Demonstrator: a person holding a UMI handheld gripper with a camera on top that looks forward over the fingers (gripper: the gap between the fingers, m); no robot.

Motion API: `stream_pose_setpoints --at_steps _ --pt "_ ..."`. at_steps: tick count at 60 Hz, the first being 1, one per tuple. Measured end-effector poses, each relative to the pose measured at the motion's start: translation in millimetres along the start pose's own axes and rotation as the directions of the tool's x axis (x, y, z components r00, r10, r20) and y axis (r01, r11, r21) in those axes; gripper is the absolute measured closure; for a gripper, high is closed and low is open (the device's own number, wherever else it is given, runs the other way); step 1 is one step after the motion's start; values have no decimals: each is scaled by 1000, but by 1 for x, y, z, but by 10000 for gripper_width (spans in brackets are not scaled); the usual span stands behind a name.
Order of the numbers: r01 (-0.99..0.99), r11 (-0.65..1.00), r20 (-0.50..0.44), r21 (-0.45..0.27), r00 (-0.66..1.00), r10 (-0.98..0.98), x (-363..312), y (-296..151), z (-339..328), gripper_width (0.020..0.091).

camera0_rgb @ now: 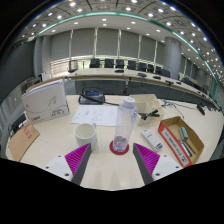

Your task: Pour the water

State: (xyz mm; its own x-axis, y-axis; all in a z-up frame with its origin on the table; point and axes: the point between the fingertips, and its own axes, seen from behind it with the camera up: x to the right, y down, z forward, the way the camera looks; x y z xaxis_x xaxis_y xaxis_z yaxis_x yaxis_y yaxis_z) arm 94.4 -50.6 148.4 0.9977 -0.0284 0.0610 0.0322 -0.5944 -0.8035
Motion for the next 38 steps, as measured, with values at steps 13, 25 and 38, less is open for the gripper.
stream_pose_setpoints --at_steps 13,25,38 --pt "3 1000 -12 -18 1000 -4 -59 15 -99 244" --pt "30 999 4 -14 1000 -30 -97 24 -147 247" --pt "43 999 -15 -17 999 -43 -100 30 -161 247"
